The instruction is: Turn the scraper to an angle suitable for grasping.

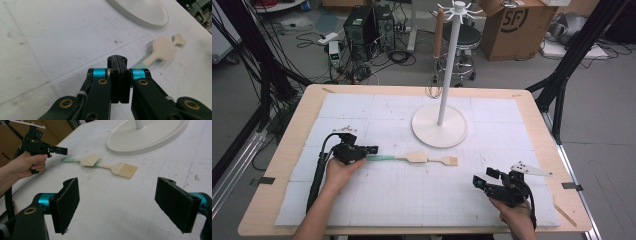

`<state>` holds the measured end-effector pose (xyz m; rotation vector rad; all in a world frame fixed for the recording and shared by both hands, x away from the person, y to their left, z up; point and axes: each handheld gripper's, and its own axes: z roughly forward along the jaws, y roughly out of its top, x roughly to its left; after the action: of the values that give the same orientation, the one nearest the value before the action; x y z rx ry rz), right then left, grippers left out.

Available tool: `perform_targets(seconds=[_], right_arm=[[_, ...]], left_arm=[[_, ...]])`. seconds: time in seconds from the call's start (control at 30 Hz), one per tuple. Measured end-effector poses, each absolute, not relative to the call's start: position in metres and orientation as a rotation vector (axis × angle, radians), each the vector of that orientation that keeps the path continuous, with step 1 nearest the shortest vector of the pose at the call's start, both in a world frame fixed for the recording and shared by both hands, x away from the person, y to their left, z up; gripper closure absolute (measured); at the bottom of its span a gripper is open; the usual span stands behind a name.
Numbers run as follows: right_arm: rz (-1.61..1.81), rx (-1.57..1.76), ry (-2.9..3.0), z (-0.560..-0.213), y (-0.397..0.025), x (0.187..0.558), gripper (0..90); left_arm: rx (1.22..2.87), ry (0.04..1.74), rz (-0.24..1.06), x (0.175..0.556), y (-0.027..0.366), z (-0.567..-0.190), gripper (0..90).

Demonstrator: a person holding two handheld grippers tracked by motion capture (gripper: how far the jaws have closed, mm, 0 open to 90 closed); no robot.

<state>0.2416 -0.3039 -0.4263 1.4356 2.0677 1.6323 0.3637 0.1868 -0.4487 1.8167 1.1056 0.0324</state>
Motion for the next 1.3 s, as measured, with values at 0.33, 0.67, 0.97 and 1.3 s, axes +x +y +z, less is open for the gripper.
perform_targets(seconds=[0.33, 0.67, 0.97, 1.3], right_arm=[[1.638, 1.441, 2.048, -0.426, -0.31, 0.239, 19.1], [1.635, 1.448, 2.043, -0.425, -0.311, 0.237, 19.1], [1.635, 1.436, 2.05, -0.425, -0.309, 0.237, 19.1], [1.639, 1.437, 2.042, -0.424, -0.31, 0.236, 19.1]], left_arm=[[1.871, 1.106, 0.005, 0.371, 0.162, -0.453, 89.8], [1.909, 1.078, 0.003, 0.364, 0.157, -0.452, 89.8], [1.942, 1.064, -0.02, 0.361, 0.154, -0.452, 89.8], [1.961, 1.062, -0.044, 0.358, 0.152, -0.453, 89.7]])
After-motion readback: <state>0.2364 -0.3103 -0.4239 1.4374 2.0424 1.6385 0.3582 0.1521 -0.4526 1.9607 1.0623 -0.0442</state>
